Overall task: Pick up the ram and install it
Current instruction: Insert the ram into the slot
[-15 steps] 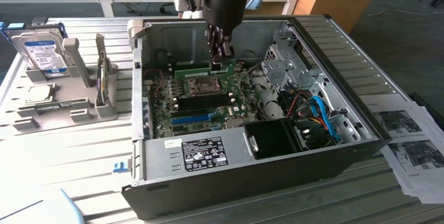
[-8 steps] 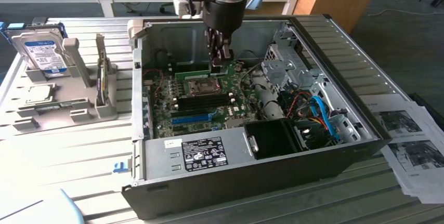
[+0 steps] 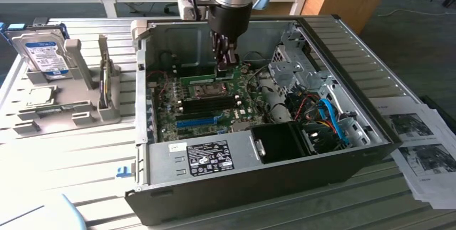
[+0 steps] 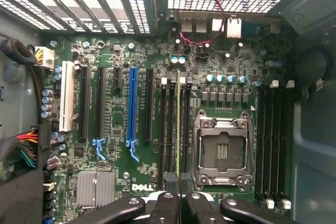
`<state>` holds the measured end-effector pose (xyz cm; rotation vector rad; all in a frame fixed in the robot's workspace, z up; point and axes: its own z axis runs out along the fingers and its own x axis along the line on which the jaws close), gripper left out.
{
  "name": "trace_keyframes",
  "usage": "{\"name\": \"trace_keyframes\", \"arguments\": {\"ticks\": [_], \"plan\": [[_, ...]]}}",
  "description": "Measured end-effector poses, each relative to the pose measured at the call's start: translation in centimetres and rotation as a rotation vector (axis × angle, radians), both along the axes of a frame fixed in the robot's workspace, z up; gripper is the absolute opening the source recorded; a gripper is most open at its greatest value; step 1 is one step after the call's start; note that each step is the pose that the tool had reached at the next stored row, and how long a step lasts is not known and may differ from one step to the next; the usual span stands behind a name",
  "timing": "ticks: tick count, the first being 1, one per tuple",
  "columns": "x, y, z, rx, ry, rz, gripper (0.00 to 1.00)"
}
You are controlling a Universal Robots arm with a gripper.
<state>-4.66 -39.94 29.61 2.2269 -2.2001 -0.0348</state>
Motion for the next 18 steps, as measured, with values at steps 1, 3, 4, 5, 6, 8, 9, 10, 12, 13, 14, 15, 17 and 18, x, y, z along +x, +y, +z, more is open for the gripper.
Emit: {"name": "trace_keyframes", "arguments": {"ticks": [1,3,4,5,6,8,9,10,12,13,14,15,17,18], "plan": [[0.0,0.00,-0.09,0.0001,0.0000,0.000,0.11],[0.0,0.00,-0.27,0.0000,0.0000,0.000,0.11],[0.0,0.00,-0.36,0.0000,0.0000,0.000,0.11],[0.0,0.00,-0.45,0.0000,0.0000,0.000,0.11],[0.0,0.00,-0.55,0.0000,0.0000,0.000,0.11],[0.0,0.00,-0.74,0.0000,0.0000,0.000,0.11],[0.0,0.00,-0.83,0.0000,0.0000,0.000,0.11],[0.0,0.00,-0.92,0.0000,0.0000,0.000,0.11],[0.0,0.00,-1.12,0.0000,-0.0001,0.000,0.11],[0.0,0.00,-1.22,0.0000,0.0000,0.000,0.11],[0.0,0.00,-1.32,0.0001,0.0000,0.000,0.11],[0.0,0.00,-1.42,0.0000,0.0000,0.000,0.11],[0.0,0.00,-1.60,0.0000,0.0000,0.000,0.11],[0.0,0.00,-1.69,0.0000,0.0000,0.000,0.11]]}}
